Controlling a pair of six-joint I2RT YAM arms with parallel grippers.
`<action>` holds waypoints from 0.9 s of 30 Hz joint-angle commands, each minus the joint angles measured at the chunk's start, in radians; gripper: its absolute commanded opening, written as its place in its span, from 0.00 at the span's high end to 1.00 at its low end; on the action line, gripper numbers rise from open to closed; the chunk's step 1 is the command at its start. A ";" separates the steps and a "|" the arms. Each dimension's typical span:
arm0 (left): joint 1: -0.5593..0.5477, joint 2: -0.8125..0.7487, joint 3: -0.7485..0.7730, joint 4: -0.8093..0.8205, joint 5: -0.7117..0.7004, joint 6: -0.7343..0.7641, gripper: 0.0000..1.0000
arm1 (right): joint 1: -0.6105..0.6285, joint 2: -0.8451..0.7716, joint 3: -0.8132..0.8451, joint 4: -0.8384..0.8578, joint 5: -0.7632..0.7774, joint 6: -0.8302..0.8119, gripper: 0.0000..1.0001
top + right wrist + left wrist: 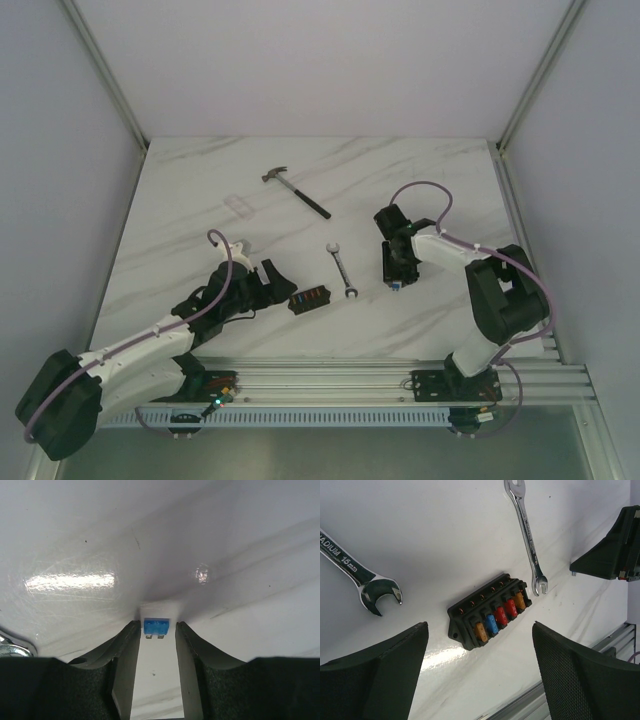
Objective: Snap on the fuse box
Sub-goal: Pick up the fuse from the center of the board.
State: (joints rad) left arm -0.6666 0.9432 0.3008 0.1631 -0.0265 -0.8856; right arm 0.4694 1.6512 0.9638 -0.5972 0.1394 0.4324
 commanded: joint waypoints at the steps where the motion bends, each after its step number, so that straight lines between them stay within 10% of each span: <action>1: 0.006 -0.014 -0.008 -0.003 0.004 -0.004 0.05 | 0.002 0.028 0.009 -0.020 -0.022 -0.006 0.60; 27: -0.082 0.003 0.028 0.204 -0.019 0.078 0.00 | 0.082 -0.173 0.038 0.080 -0.053 0.101 0.84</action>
State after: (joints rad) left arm -0.7013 0.9413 0.3019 0.2195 -0.0162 -0.8593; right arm 0.5262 1.5909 0.9680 -0.5728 0.1123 0.4667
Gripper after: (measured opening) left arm 0.998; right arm 0.294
